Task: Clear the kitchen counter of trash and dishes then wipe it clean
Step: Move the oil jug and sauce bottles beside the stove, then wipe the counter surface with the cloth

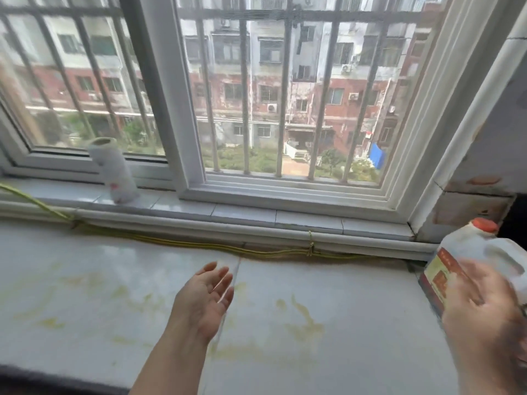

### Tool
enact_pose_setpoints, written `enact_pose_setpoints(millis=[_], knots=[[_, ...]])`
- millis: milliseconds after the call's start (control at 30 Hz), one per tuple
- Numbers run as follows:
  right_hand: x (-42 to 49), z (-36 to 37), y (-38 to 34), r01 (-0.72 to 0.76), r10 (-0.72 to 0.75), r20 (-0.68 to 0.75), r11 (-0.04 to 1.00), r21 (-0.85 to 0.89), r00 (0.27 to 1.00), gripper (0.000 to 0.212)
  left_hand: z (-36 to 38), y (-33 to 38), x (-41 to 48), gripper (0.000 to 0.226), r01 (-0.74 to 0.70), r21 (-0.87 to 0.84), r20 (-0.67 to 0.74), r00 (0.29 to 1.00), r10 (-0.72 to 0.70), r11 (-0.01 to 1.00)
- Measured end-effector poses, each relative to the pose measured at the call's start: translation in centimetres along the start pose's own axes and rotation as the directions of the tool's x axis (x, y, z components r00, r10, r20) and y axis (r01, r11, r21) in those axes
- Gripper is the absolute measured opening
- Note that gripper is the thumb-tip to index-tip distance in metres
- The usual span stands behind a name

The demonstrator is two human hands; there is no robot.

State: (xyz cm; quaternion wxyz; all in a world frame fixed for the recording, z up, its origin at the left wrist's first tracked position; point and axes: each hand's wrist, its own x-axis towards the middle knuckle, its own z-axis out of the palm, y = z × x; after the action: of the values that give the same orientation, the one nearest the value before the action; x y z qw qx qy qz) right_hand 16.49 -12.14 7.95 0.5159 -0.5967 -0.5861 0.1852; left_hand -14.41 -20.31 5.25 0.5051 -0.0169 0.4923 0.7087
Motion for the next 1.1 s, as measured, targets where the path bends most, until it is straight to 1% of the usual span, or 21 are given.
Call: enact_pose_setpoints(millis=[33,67,133,233,333,433,533,800,933,1000,1100], knots=[[-0.4,1.5,0.1,0.0,-0.001,0.029,1.0,0.011,1.0,0.038,-0.8,0.6,-0.2,0.017,-0.009,-0.013,-0.018,1.0,0.008,1.0],[-1.1,2.8,-0.5,-0.046,0.046,0.044,0.999,0.003,0.998,0.033,-1.8,1.2,-0.3,0.017,-0.02,-0.028,-0.038,0.999,0.019,0.999],[-2.8,6.0,-2.1,-0.03,0.02,0.121,0.997,0.075,0.992,0.022,-3.8,2.7,-0.7,0.016,-0.047,-0.067,-0.074,0.996,0.042,0.997],[-5.2,9.5,-4.6,-0.088,0.035,0.321,0.984,0.152,0.947,0.031,-6.8,5.0,-1.5,0.015,-0.094,-0.117,-0.115,0.99,0.081,0.989],[-7.5,13.0,-6.7,-0.236,0.112,0.475,0.948,0.211,0.873,0.04,-10.0,7.4,-2.2,0.015,-0.125,-0.165,-0.135,0.985,0.103,0.978],[-10.6,16.7,-9.7,-0.35,0.14,0.573,0.896,0.274,0.807,0.043,-14.4,10.3,-2.9,0.015,-0.155,-0.199,-0.156,0.98,0.125,0.968],[-13.9,20.1,-12.9,-0.371,0.115,0.628,0.881,0.293,0.77,0.038,-18.9,13.5,-3.6,0.016,-0.192,-0.227,-0.202,0.968,0.147,0.955],[-23.6,28.6,-21.7,-0.335,-0.017,0.726,0.88,0.338,0.688,0.027,-30.6,21.5,-5.6,0.016,-0.298,-0.304,-0.254,0.941,0.224,0.905],[-28.0,31.7,-25.5,-0.331,-0.057,0.79,0.888,0.319,0.611,0.031,-35.9,24.3,-7.1,0.016,-0.36,-0.337,-0.322,0.912,0.253,0.87],[-30.0,33.2,-27.6,-0.311,-0.089,0.807,0.894,0.323,0.584,0.032,-38.4,25.5,-8.1,0.017,-0.406,-0.346,-0.369,0.888,0.276,0.846],[-32.8,35.8,-30.7,-0.299,-0.144,0.839,0.891,0.341,0.525,0.03,-42.2,26.9,-9.8,0.017,-0.472,-0.359,-0.438,0.847,0.301,0.805]])
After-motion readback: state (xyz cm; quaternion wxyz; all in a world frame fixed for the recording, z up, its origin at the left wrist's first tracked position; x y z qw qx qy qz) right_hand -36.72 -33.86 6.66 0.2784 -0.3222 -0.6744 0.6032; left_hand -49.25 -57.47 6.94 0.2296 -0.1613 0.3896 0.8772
